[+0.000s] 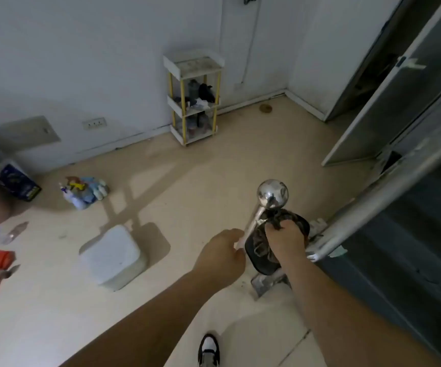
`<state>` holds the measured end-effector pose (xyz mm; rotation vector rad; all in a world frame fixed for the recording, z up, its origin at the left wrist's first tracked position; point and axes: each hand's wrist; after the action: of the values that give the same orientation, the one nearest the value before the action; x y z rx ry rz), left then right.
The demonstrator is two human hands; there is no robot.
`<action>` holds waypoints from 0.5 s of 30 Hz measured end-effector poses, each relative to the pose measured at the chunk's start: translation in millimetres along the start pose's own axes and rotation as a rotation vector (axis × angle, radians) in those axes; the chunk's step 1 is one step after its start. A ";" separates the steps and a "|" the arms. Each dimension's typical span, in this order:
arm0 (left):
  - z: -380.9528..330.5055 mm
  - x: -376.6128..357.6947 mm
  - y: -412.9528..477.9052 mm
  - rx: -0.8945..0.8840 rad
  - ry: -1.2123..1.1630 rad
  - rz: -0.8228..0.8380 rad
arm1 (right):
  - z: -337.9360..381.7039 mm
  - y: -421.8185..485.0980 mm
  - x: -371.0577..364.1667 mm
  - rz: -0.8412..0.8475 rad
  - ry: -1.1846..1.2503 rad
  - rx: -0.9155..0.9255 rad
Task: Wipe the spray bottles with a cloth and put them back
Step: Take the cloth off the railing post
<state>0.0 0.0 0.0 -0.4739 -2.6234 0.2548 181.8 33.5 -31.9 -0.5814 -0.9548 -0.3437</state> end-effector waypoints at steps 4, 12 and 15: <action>0.8 -17.3 25.7 0.073 -0.006 0.030 | -25.6 47.1 -27.6 0.026 -0.024 -0.145; -1.1 -38.3 47.2 0.103 -0.080 0.022 | -13.6 33.8 13.8 -0.188 0.430 -0.212; -13.5 -42.4 55.9 0.049 -0.177 0.026 | -3.8 0.7 54.7 -0.231 0.729 -0.208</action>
<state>57.7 37.2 -19.7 -0.4893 -2.7764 0.3841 214.3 30.5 12.2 -0.4776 -0.2787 -0.8049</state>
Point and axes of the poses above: each hand's wrist, its own y-axis towards the middle knuckle, its own x-axis out of the back of the hand, z = x × y, and after that the axes turned 13 degrees about -y, right-handed
